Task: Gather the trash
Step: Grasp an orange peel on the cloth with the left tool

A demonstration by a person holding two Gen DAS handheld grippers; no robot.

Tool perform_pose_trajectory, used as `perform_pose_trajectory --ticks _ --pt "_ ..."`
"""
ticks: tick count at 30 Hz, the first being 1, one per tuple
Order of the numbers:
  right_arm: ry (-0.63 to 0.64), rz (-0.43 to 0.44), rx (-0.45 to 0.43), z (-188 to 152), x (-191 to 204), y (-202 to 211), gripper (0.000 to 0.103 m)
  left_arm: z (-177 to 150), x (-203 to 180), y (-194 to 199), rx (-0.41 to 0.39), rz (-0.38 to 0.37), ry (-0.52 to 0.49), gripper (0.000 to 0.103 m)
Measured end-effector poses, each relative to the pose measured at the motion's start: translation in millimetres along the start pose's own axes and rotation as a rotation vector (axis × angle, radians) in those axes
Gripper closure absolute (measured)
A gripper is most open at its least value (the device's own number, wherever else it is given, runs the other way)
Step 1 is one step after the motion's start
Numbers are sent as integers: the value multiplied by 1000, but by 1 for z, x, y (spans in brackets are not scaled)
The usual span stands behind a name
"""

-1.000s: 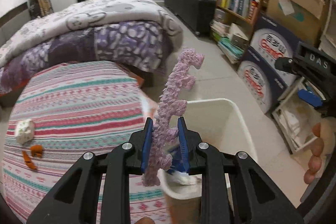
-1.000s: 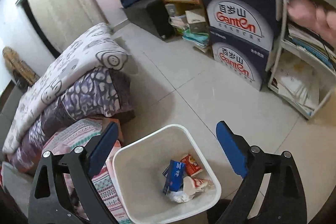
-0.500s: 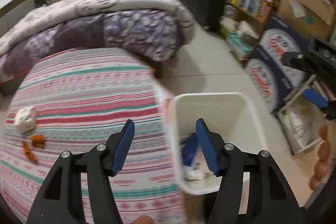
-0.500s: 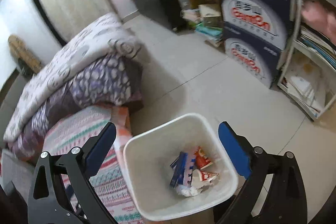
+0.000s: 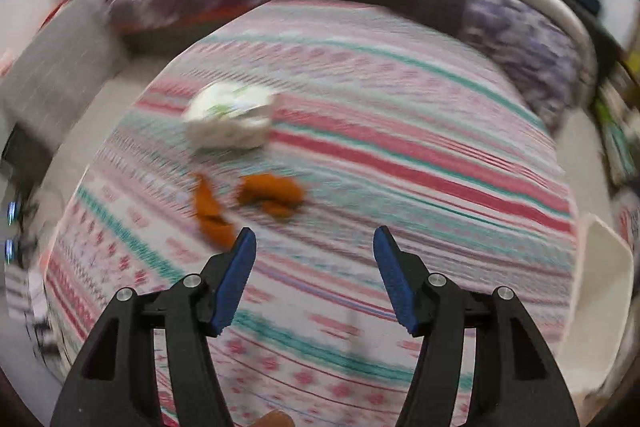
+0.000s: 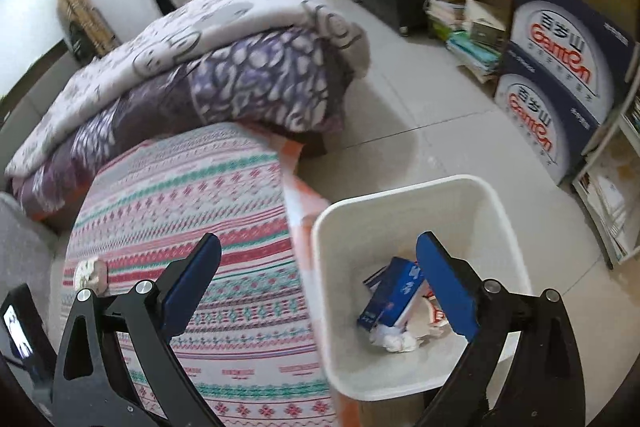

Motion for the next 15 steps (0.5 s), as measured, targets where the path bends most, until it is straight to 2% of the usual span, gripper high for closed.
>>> perform_pose_trajectory --ticks 4,8,13,15 --pt "43 6 19 -12 24 -9 9 -2 43 -24 59 57 106 43" --pt "106 12 25 -25 51 -18 9 -7 71 -42 102 61 182 43" --pt "197 44 44 -42 80 -30 9 -10 83 -61 141 -6 225 60" --pt "240 68 57 -52 94 -35 9 -13 83 -65 163 -39 227 75"
Point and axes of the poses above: each gripper's, at about its wrist camera, not at the fingertips, and y roughly against the way its jaws point, x to its left, z to its top, the point moved 7 cm from there along -y, roughly the way its jaws point, and after that the axes turned 8 degrees about -y, right-handed, at the moved point
